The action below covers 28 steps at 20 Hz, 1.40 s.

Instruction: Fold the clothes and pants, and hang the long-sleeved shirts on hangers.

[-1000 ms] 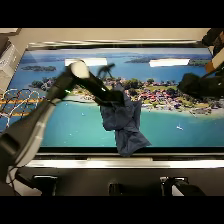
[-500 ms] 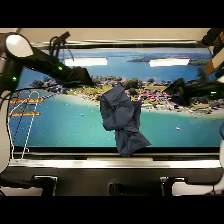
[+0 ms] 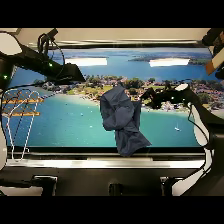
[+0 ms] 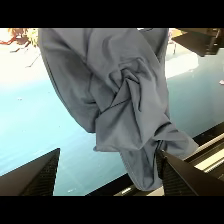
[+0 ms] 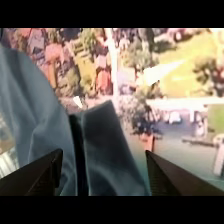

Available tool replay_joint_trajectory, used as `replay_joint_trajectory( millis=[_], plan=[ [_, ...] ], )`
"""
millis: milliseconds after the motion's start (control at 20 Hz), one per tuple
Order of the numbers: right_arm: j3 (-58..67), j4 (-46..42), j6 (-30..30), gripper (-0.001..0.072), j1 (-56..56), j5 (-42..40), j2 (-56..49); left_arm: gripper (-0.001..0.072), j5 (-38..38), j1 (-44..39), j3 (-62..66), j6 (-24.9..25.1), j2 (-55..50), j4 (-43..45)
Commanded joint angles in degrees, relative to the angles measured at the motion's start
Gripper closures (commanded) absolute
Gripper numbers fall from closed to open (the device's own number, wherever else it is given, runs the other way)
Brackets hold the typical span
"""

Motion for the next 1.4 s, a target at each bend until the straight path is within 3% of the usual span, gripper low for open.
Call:
replay_joint_trajectory(
  millis=[0, 50, 100, 200, 350, 400, 600, 750, 850, 1100, 1350],
  plan=[
    [0.00, -2.75, 3.19, 0.0186, 1.77, -5.22, -1.57, -0.0013, 0.00, 0.24, -0.04, -0.02, -0.07, 0.04],
    [0.00, -2.64, 3.17, 0.0198, 1.77, -5.25, -1.90, -0.0013, -0.02, 0.26, -0.04, -0.02, -0.07, 0.04],
    [0.00, -2.43, 2.93, 0.0289, 1.99, -5.20, -2.03, -0.0013, -0.02, 0.33, -0.09, -0.07, -0.07, 0.04],
    [0.00, -1.66, 1.51, 0.0381, 2.73, -5.25, -2.10, -0.0013, -0.04, 0.87, -0.76, -0.61, -0.04, 0.09],
    [0.13, -0.24, -1.25, 0.0639, 2.97, -3.30, -1.77, -0.0013, 0.48, 3.21, -4.35, 0.48, -0.04, 0.09],
    [0.13, -0.57, -2.16, 0.0681, 2.95, -2.99, -1.25, -0.0013, 1.75, 4.33, -6.91, 1.90, -0.04, 0.09],
    [0.15, -1.62, -3.13, 0.0682, 2.97, -2.32, 1.88, -0.0013, 15.98, 7.67, -24.96, 10.38, -0.57, -1.07],
    [0.15, -1.77, -3.76, 0.0682, 2.97, -0.61, 3.67, -0.0013, 25.68, 8.90, -36.30, 19.45, -3.96, -15.41],
    [0.13, -2.25, -4.02, 0.0682, 2.97, 1.14, 4.68, -0.0013, 24.41, 7.96, -37.88, 25.18, -8.02, -25.49],
    [0.13, -3.30, -4.15, 0.0682, 2.97, 2.45, 6.25, -0.0013, 25.31, 2.69, -37.83, 26.36, -14.16, -27.02],
    [0.15, -3.26, -4.15, 0.0681, 2.97, 3.48, 6.40, -0.0013, 27.93, 0.26, -37.83, 24.22, -15.80, -27.04]
  ],
)
